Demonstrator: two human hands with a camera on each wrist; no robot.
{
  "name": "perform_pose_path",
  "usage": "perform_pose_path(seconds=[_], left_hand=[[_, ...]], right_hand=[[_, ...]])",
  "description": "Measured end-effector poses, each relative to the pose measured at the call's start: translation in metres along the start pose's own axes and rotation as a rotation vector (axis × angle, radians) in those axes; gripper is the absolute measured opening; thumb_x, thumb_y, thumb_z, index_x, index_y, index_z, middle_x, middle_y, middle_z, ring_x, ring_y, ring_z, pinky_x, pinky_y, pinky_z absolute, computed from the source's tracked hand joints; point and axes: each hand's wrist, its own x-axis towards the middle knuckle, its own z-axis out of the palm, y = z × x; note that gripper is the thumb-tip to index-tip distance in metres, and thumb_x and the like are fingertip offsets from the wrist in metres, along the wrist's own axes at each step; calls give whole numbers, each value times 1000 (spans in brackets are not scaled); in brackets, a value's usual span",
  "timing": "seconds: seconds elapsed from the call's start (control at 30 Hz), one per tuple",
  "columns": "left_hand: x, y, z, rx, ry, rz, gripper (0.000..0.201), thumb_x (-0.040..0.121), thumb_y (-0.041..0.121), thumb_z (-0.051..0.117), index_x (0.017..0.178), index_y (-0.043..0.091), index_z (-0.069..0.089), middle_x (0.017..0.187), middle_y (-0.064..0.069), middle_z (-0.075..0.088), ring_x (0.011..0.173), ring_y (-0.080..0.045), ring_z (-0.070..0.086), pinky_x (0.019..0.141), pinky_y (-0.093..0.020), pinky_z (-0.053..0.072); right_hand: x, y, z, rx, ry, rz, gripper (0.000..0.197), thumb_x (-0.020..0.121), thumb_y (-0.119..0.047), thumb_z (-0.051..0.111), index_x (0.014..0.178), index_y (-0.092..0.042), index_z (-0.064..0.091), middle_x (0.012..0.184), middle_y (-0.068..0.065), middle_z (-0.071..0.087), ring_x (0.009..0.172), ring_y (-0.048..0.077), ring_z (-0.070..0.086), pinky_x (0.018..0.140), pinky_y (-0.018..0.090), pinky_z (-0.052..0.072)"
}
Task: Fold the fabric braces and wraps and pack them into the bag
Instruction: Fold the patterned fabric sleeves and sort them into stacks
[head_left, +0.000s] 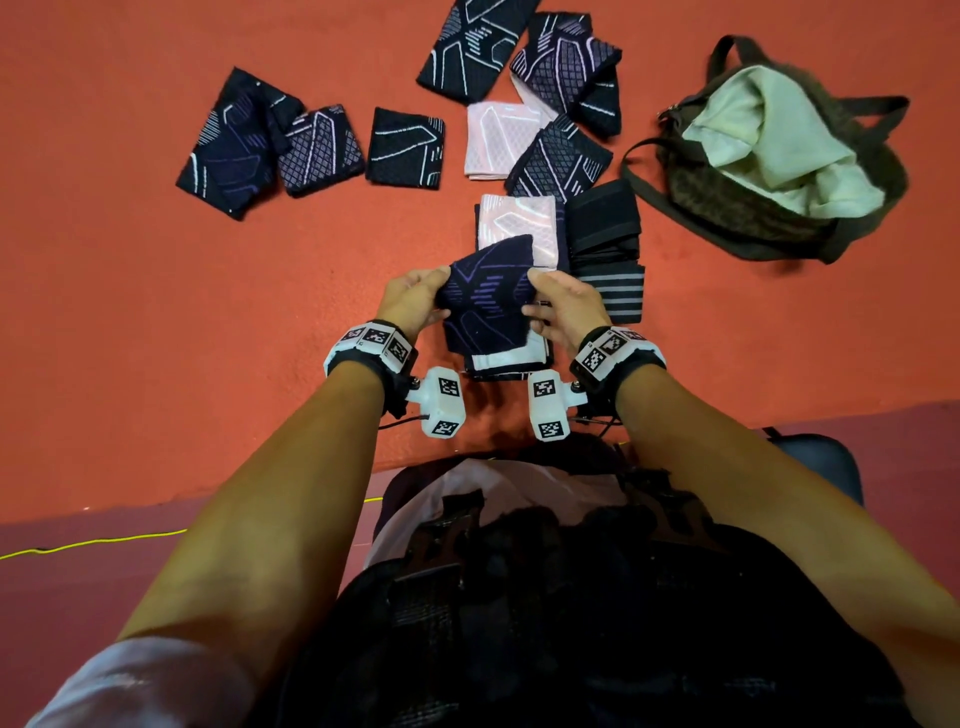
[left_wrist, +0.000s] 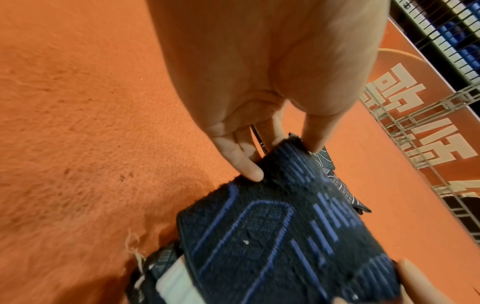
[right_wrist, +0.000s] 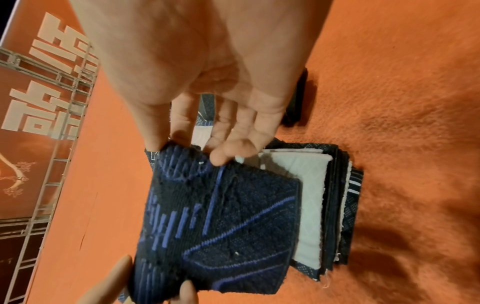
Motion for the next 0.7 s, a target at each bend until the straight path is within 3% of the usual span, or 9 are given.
perform_pose_path(seconds=[0.07,0.17,0.3,0.37,0.43,0.53,0.6,0.7], left_hand=[[3,-2,-1,-31,22,-26,18,98,27,62,93,9,61,89,-6,67,82,-17,65,59,-22,56],[3,-5,-4,-53,39,-48,20,96,27,65,92,8,63,91,-7,68,86,-20,66,59,-22,56],[-6,-6,-7,-41,43,-40,21,94,26,68,80,11,67,83,-4,69,84,-19,66,66,-24,58],[-8,-8,-11,-29,56,-41,27,88,33,72,76,10,70,80,-6,72,83,-23,69,79,-35,61],[-8,-9,-16,13,94,-45,36,71,47,79,70,12,72,77,-7,75,79,-25,71,89,-44,59],[1,-16,-23,36,142,-19,48,51,55,82,67,11,72,77,-11,75,80,-28,72,91,-48,58],[6,-17,-26,39,159,-8,46,51,53,84,65,10,72,80,-15,75,82,-30,72,93,-50,57],[-5,-10,-24,10,132,-6,38,60,44,84,70,8,75,85,-14,76,87,-29,74,94,-44,57]], right_hand=[[0,-1,0,33,-23,20,19,96,-30,65,107,-16,70,103,3,71,84,15,67,71,24,57],[-1,0,1,76,-27,21,31,93,-27,70,115,-6,69,111,10,74,93,17,70,82,25,58],[-5,1,2,114,-49,10,23,91,-22,73,107,-6,68,109,12,74,95,18,69,84,24,55],[-7,-2,3,138,-74,17,17,91,-23,72,102,-11,68,102,6,74,90,17,70,82,24,56],[-8,-4,4,139,-86,23,16,92,-25,72,103,-13,70,105,6,74,90,21,71,82,26,58],[-9,-6,7,137,-102,21,21,93,-22,70,109,-9,70,111,10,73,93,21,71,89,31,59],[-9,-5,10,162,-98,-1,22,94,-15,68,110,0,67,106,16,71,89,20,71,84,29,60],[-9,-3,12,161,-93,-39,13,93,-3,65,83,4,60,87,18,64,76,17,71,80,29,61]])
